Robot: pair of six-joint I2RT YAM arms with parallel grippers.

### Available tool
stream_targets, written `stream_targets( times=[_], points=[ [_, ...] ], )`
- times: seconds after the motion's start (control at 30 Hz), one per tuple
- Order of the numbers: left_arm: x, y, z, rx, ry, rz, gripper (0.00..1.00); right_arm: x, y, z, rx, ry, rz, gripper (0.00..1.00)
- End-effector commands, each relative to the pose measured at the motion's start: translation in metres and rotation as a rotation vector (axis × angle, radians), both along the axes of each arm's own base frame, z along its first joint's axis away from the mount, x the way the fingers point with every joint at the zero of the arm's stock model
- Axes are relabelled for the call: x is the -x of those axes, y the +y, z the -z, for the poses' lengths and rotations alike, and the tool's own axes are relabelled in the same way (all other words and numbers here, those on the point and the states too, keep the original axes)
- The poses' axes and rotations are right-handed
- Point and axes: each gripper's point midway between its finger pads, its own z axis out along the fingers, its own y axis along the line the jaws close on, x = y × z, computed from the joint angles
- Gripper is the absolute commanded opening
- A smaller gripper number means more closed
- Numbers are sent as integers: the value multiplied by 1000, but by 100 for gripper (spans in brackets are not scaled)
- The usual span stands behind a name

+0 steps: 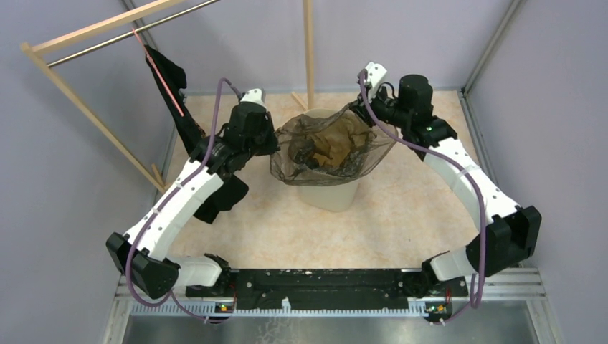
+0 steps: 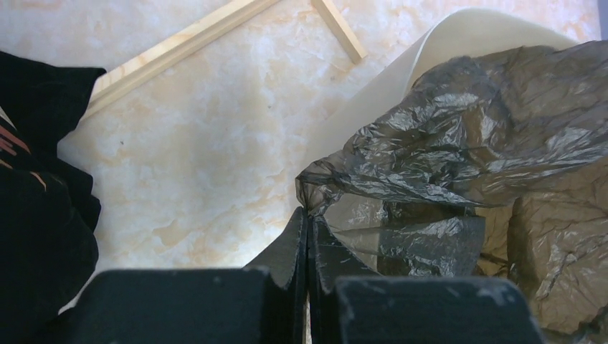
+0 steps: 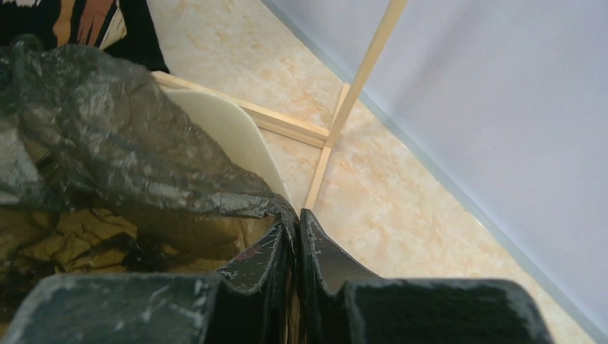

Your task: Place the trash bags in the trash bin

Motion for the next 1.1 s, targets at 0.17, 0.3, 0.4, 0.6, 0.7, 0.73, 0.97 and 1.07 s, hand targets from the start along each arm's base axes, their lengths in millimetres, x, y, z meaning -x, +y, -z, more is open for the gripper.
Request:
stream_targets(
  times=[0.17,0.3,0.4,0.6,0.7,0.73,0.97,1.07],
  points=[
    [-34,-2,-30,9,-115,-57,0,-49,0,-5,-116,174,64,9],
    [-46,-4,-35,19,-149,-75,0,-66,-2,6,-136,249,85,11],
    [-56,0,-32,-4,-157,-104,0,-78,-5,9,-153,294,111,13],
    [-78,-2,-15,-36,-133,-120,0,-96,-12,22,-154,382,166,18],
    [-85,-2,-4,-35,-112,-133,0,-97,-15,33,-127,414,177,19],
    [-86,-3,0,-30,-104,-132,0,-97,-17,36,-120,423,188,19],
    [-95,-9,30,-24,-27,-104,0,-98,-32,51,-105,478,257,22],
    [-92,-13,49,-35,23,-79,0,-98,-36,61,-103,507,271,22]
  ],
)
